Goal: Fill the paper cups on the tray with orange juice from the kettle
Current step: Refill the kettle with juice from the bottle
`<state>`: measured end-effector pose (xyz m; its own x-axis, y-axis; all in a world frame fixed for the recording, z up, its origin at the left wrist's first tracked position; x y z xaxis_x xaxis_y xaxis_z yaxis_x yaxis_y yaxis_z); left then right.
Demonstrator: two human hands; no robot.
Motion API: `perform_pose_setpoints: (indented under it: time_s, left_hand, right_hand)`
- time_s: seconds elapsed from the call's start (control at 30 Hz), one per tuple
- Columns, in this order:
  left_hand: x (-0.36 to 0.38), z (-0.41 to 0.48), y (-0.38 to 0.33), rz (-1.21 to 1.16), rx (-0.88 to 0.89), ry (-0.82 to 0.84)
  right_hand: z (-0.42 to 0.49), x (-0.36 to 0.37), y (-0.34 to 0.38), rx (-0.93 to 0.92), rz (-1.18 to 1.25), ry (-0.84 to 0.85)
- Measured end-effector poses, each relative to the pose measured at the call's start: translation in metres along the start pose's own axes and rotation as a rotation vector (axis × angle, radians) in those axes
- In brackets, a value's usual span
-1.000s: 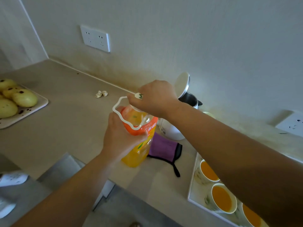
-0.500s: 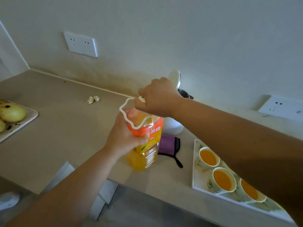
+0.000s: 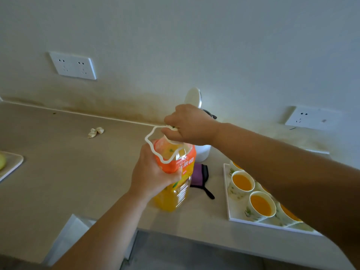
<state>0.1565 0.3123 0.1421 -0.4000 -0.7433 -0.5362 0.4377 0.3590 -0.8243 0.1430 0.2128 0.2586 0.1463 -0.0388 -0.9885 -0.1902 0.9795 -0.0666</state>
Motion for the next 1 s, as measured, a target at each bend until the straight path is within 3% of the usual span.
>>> perform_pose_setpoints:
  time_s: [0.07,0.2,0.3,0.53,1.0]
  left_hand:
    - [-0.001,0.001,0.001,-0.015,0.006,-0.007]
    - [-0.002,-0.001,0.0,-0.041,0.008,-0.035]
    - [-0.002,-0.001,0.0,-0.028,-0.001,-0.044]
    - [0.001,0.0,0.0,-0.012,0.03,-0.018]
    - [0.002,0.0,0.0,-0.031,0.035,-0.009]
  right_hand:
    - [0.003,-0.003,0.003,-0.009,-0.111,0.047]
    - [0.002,-0.011,0.0,0.274,-0.358,0.116]
    - [0.0,-0.014,0.002,0.376,-0.361,0.112]
    - [-0.01,-0.002,-0.002,0.085,-0.083,0.138]
    - [-0.018,0.005,-0.001,0.044,0.18,0.253]
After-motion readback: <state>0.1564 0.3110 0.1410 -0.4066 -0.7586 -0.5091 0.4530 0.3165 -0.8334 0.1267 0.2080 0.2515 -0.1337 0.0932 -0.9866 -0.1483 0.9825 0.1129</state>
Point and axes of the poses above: each hand's wrist, its own z-axis towards the middle knuckle, its own x-axis out of the palm, y = z × x, the point moved 7 cm from there along z, towards the middle knuckle, and after that the axes turned 5 degrees about y, right-handed, at the moved point
